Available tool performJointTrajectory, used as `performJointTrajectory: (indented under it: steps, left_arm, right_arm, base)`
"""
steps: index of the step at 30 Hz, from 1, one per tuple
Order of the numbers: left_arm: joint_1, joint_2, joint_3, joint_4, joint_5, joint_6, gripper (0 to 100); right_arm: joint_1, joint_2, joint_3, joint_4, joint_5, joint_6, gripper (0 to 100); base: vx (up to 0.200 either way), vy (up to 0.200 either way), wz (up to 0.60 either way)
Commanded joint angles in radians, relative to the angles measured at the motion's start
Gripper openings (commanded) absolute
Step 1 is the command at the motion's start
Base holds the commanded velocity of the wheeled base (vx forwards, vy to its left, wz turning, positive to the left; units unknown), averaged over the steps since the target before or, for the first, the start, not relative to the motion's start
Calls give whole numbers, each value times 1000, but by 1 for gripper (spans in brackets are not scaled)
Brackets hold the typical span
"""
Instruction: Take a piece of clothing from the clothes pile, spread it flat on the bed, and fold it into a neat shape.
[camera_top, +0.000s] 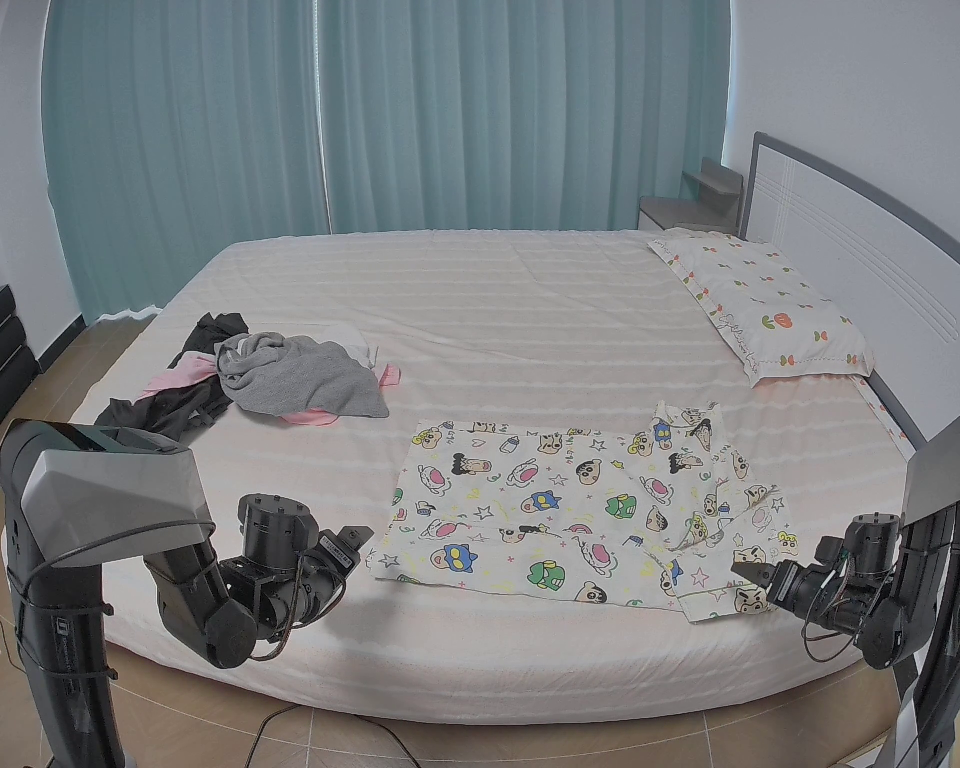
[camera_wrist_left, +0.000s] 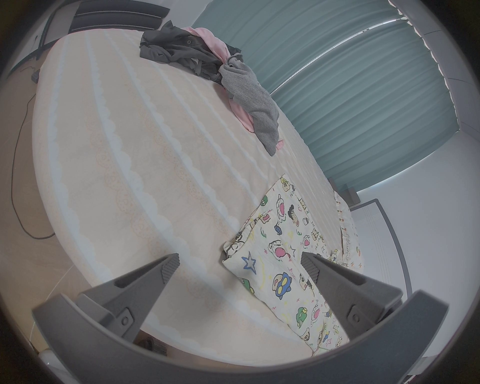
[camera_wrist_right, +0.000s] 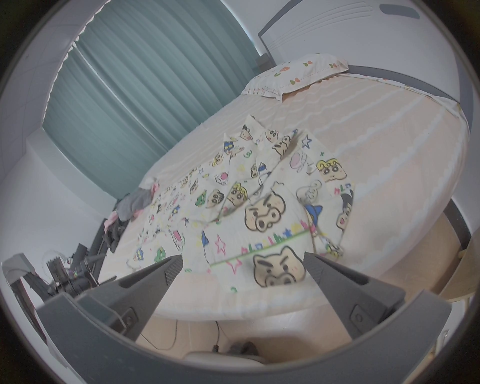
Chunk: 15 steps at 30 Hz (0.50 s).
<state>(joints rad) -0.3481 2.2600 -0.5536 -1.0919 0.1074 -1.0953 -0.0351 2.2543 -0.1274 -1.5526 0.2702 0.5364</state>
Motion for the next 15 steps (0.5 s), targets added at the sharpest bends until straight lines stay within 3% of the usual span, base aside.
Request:
performJointTrajectory:
  steps: [1,15]
  left_arm:
    - [0,1,0,0,0,-1,100]
    - [0,3,-2,0,1,0,100]
  right_arm:
    - [21,36,-107,-18,18,89,100]
    - [-9,226,-322,19,15,111,100]
  base:
    - [0,0,0]
    - [0,0,0]
